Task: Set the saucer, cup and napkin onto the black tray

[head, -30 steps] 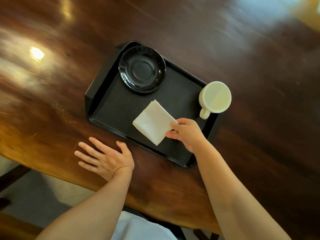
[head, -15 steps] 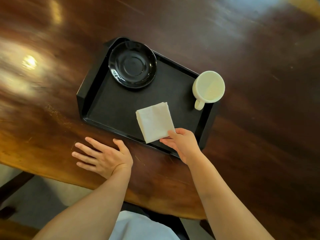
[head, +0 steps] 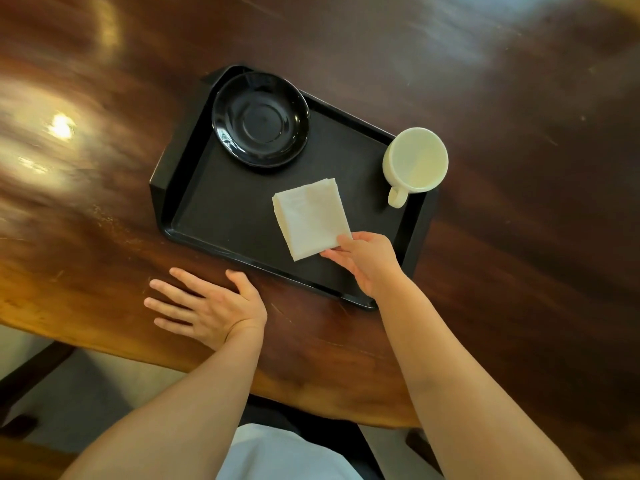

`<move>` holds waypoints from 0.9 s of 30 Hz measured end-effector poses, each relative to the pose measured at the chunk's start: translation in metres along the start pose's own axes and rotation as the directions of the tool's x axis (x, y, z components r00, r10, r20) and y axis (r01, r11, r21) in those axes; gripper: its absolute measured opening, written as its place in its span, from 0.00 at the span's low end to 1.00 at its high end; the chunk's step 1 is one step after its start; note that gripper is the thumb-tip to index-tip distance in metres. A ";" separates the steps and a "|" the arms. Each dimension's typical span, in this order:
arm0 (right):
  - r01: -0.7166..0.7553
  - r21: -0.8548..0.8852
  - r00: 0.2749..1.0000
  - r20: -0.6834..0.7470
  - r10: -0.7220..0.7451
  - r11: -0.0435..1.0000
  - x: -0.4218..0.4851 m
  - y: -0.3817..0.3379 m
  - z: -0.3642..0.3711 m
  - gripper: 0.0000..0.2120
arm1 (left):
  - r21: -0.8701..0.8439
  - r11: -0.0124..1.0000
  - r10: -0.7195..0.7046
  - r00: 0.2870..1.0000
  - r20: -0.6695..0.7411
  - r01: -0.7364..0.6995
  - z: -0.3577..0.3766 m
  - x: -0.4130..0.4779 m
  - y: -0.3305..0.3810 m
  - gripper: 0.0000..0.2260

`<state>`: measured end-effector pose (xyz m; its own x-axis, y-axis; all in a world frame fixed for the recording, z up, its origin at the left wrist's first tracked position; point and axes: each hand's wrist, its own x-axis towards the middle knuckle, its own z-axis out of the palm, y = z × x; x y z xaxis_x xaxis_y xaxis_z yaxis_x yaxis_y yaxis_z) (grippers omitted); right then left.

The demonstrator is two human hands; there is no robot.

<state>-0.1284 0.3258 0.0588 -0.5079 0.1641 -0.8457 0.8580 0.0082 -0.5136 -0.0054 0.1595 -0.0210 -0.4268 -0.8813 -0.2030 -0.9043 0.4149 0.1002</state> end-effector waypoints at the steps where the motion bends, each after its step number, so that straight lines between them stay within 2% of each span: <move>1: 0.001 -0.016 1.000 -0.002 -0.001 1.000 0.001 -0.002 0.001 0.01 | 0.000 1.000 0.000 1.000 0.000 0.000 0.000 0.000 0.000 0.38; 14: 0.045 -0.285 0.999 0.006 -0.046 0.957 -0.002 0.006 -0.007 0.06 | -0.002 1.000 -0.008 0.999 0.036 0.008 0.000 0.000 0.000 0.38; 21: 0.041 -0.253 0.999 -0.009 -0.045 0.967 -0.006 0.008 -0.009 0.02 | 0.011 1.000 0.008 0.998 0.055 -0.009 0.002 0.001 0.000 0.39; 24: 0.034 -0.319 0.997 -0.053 -0.054 0.947 -0.015 0.005 -0.015 0.03 | 0.004 1.000 0.012 0.994 0.110 -0.012 -0.009 -0.002 0.004 0.39; 27: 0.022 -0.336 0.995 -0.080 -0.051 0.942 -0.032 0.003 -0.026 0.04 | 0.007 1.000 -0.024 0.995 0.102 0.023 -0.013 -0.001 0.002 0.39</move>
